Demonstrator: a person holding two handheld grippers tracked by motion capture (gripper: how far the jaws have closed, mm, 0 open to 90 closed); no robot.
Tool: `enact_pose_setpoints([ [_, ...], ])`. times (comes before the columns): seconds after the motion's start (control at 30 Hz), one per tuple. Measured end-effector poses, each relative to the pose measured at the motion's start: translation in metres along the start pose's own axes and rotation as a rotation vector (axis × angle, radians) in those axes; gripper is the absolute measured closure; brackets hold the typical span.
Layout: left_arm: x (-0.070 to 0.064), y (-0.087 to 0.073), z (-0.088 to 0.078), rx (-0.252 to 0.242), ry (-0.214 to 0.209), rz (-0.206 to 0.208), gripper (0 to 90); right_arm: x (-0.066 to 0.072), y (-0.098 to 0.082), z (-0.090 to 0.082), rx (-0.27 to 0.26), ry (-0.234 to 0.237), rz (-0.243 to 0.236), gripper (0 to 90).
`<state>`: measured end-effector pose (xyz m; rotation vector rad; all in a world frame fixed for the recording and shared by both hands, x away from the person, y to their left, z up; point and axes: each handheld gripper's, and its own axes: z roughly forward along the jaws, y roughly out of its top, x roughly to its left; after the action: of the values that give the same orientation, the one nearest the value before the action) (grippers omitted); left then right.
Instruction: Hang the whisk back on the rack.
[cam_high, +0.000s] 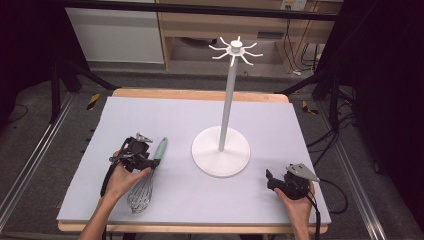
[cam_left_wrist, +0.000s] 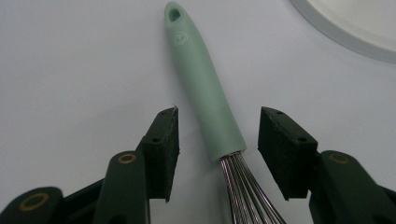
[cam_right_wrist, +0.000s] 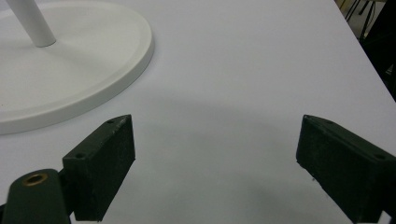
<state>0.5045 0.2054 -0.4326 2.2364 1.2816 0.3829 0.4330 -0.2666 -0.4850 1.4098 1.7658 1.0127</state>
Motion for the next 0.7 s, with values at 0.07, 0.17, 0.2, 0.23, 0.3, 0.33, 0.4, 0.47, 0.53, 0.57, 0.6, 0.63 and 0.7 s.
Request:
enact_pose_setpoints([
  [0.07,0.001,-0.001,0.003,0.010,-0.003,-0.003,48.5,0.000,0.000,0.000,0.000,0.001,-0.001,12.1],
  [0.17,0.001,-0.001,0.008,0.024,-0.011,-0.008,49.5,0.000,0.000,0.000,-0.002,0.000,-0.002,12.1],
  [0.2,0.001,-0.001,0.008,0.024,-0.011,-0.008,49.7,0.000,0.000,0.000,-0.002,0.000,-0.002,12.1],
  [0.23,0.000,-0.001,0.009,0.028,-0.015,-0.006,49.8,0.000,0.000,0.000,0.000,0.001,-0.002,12.2],
  [0.3,-0.001,-0.001,0.010,0.031,-0.016,-0.005,51.1,0.000,0.000,0.000,0.001,0.001,-0.004,12.1],
  [0.33,-0.001,-0.001,0.010,0.031,-0.016,-0.005,51.5,0.000,0.000,0.000,0.001,0.001,-0.004,12.1],
  [0.4,-0.002,0.000,0.012,0.044,-0.006,-0.006,52.7,0.000,0.000,0.000,0.001,0.002,-0.005,12.1],
  [0.47,-0.002,0.000,0.013,0.047,-0.004,-0.007,53.8,0.000,0.000,0.000,0.002,0.003,-0.005,12.2],
  [0.53,-0.002,0.001,0.015,0.056,-0.004,-0.008,55.0,0.000,0.000,0.000,0.003,0.002,-0.004,12.2],
  [0.57,-0.001,0.001,0.016,0.064,-0.004,-0.009,55.4,0.000,0.000,0.000,0.003,0.003,-0.005,12.2],
  [0.6,-0.001,0.001,0.016,0.064,-0.004,-0.009,56.0,0.000,0.000,0.000,0.003,0.003,-0.005,12.2],
  [0.63,-0.001,0.000,0.018,0.072,-0.004,-0.010,56.4,0.000,0.000,0.000,0.003,0.003,-0.005,12.2],
  [0.7,-0.001,0.000,0.019,0.077,-0.004,-0.011,57.0,0.000,0.000,0.000,0.003,0.002,-0.004,12.2],
])
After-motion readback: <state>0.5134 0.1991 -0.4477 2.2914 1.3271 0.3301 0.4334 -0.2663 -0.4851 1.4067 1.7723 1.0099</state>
